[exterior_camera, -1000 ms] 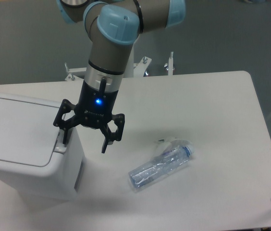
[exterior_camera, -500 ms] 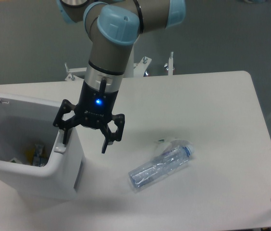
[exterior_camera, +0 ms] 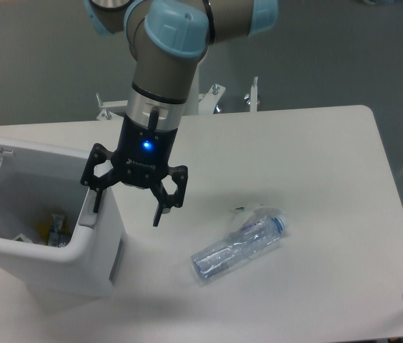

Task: Open the trash can
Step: 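Lift the gripper away from the opened trash can toward the bottle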

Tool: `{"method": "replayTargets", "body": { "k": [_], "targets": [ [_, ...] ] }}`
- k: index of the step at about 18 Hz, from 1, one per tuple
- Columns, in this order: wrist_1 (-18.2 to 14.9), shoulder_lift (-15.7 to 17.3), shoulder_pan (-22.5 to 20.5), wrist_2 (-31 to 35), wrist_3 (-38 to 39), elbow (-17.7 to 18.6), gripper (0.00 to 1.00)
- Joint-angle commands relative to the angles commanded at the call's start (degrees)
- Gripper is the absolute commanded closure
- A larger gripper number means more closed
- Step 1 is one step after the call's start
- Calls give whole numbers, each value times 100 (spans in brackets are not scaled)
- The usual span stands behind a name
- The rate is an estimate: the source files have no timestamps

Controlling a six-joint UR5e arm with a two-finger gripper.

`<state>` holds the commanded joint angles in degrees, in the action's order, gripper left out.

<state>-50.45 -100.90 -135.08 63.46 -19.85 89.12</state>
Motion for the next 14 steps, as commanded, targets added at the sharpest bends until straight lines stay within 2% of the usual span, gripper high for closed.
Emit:
{"method": "replayTargets", "body": {
  "k": [3, 6, 9, 13, 14],
  "targets": [
    [1, -44, -492, 447, -614, 114, 0],
    [0, -237, -922, 974, -1318, 167, 0],
    [-26, -658, -1239, 1238, -1854, -122, 0],
    [-9, -1387, -1372, 2002, -2583, -413, 0],
    [-17, -1484, -1381, 2222, -2907, -474, 0]
  ]
}}
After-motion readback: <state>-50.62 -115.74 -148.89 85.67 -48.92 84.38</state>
